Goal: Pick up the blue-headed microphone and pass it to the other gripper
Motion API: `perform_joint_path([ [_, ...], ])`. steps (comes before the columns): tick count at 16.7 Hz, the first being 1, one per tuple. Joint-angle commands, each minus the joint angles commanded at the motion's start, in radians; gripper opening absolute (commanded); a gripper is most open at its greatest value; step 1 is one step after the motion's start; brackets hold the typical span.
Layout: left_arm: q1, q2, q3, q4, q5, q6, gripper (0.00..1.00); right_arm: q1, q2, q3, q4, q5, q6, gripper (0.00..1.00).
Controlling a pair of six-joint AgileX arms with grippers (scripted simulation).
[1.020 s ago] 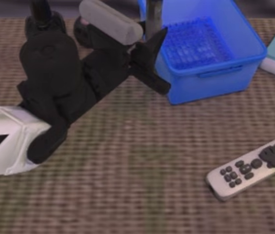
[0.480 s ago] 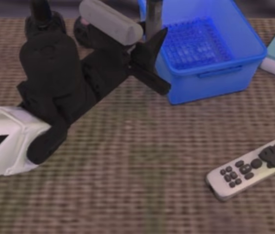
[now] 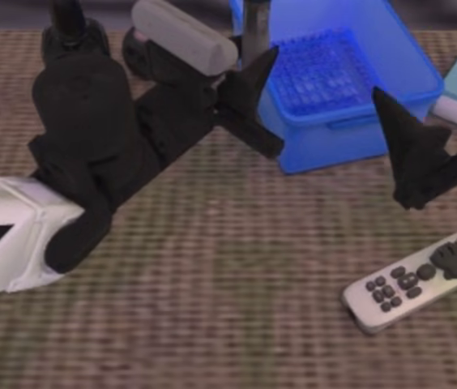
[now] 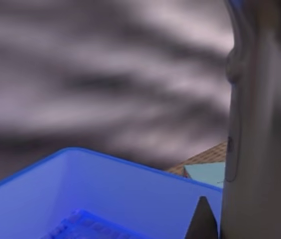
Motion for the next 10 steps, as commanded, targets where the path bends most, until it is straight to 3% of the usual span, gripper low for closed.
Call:
perform_joint_path([
  [5,0.000,0.000,0.000,0.000,0.000,0.000,0.00,0.135,0.249,0.129,0.117,-0.011,0.007,1.00],
  [10,0.000,0.000,0.000,0.000,0.000,0.000,0.00,0.153,0.279,0.146,0.133,-0.013,0.008,1.00],
])
